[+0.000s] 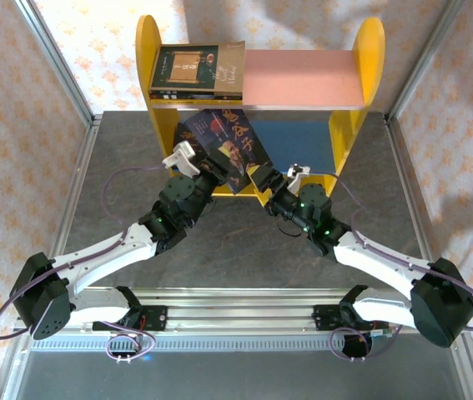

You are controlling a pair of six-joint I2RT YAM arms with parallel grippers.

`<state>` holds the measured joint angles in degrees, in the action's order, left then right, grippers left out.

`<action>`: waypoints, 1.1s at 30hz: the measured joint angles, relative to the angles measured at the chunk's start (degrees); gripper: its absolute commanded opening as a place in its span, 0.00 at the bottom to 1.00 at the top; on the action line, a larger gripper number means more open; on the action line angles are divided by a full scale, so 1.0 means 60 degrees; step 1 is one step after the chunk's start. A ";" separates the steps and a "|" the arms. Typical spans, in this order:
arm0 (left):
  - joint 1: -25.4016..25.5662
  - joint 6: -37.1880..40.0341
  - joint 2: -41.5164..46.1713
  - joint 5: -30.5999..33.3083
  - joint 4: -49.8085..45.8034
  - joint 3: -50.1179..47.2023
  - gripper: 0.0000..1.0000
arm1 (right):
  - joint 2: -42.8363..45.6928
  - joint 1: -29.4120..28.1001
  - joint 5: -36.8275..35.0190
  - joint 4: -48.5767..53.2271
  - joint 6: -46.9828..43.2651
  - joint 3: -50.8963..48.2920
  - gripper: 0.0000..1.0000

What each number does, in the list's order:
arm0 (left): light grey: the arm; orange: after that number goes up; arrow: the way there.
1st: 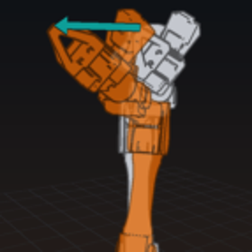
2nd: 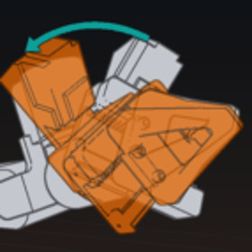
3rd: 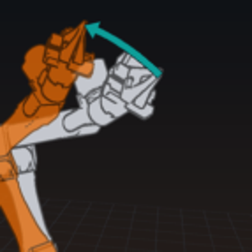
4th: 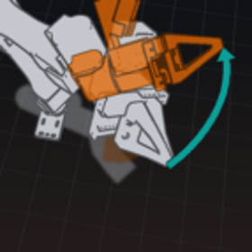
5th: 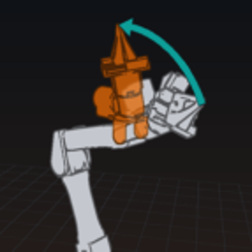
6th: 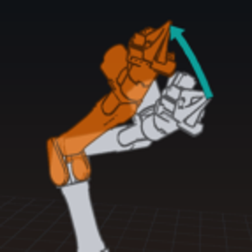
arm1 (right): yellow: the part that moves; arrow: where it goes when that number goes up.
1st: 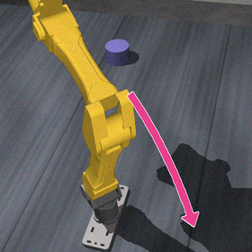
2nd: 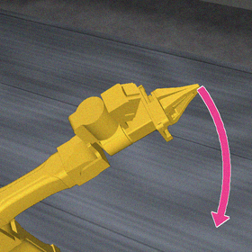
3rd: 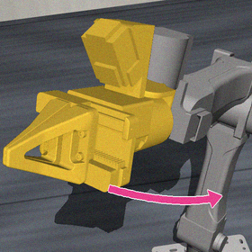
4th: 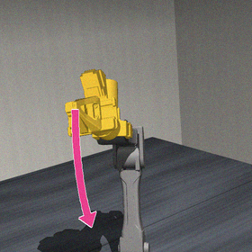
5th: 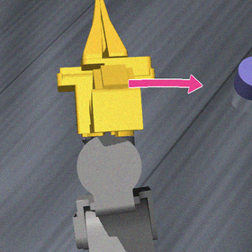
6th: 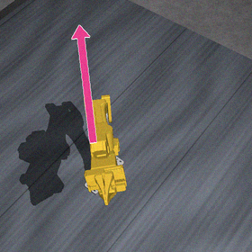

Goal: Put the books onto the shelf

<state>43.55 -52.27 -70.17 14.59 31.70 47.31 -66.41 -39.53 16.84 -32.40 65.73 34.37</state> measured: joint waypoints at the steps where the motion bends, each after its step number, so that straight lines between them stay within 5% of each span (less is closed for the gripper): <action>1: 0.0029 0.0000 -0.0004 0.0047 0.0040 0.0000 0.00 | -0.0029 -0.0036 -0.0069 -0.0102 0.0087 -0.0011 0.90; 10: 0.0266 -0.0040 -0.0109 0.0452 0.0339 -0.0025 0.00 | -0.0153 -0.0058 -0.0426 -0.0736 0.0463 -0.0015 0.73; 31: 0.0306 -0.0138 -0.0240 0.0940 0.0437 -0.0124 0.00 | -0.0157 -0.0025 -0.0790 -0.0973 0.0350 0.0025 0.14; 33: 0.0306 -0.0138 -0.0240 0.1005 0.0397 -0.0127 0.07 | -0.0153 0.0018 -0.0754 -0.0969 0.0306 0.0036 0.12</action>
<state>45.39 -53.10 -71.61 20.62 34.09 46.54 -67.33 -39.42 12.32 -38.22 67.57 34.59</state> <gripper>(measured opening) 0.158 0.144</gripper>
